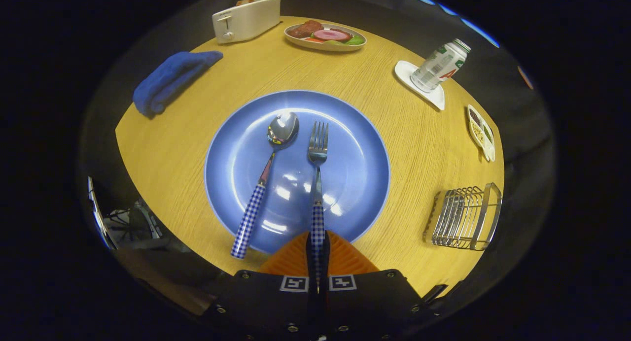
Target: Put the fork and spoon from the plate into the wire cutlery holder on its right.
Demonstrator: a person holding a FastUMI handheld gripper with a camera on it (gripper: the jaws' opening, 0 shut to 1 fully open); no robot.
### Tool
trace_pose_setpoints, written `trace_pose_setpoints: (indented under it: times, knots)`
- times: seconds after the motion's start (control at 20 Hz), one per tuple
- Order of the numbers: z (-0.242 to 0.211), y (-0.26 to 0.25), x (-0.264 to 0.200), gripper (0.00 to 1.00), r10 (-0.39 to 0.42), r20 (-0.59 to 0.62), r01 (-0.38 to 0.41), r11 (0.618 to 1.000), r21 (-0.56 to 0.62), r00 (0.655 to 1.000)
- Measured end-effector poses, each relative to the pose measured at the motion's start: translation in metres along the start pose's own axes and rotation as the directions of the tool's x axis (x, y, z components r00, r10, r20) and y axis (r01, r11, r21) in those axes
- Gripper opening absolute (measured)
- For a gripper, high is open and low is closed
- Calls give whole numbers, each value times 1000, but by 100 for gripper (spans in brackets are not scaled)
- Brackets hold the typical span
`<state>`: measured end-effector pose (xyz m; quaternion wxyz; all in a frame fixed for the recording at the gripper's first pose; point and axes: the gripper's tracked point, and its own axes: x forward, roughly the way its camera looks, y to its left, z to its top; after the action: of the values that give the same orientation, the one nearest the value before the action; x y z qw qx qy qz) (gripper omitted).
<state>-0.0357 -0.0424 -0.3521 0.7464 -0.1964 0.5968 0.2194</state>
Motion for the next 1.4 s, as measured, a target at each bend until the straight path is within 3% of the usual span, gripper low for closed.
trace_pose_setpoints:
  times: [0.2,0.65,1.15,1.4]
  knots:
    - [-8,-21,-19,1,-38,-42,31,989,-145,998]
    - [-28,-75,-61,1,-120,-100,88,956,-280,988]
    - [-52,-130,-110,1,-158,-185,80,924,-373,970]
    - [-73,-163,-130,1,-187,-269,82,931,-357,945]
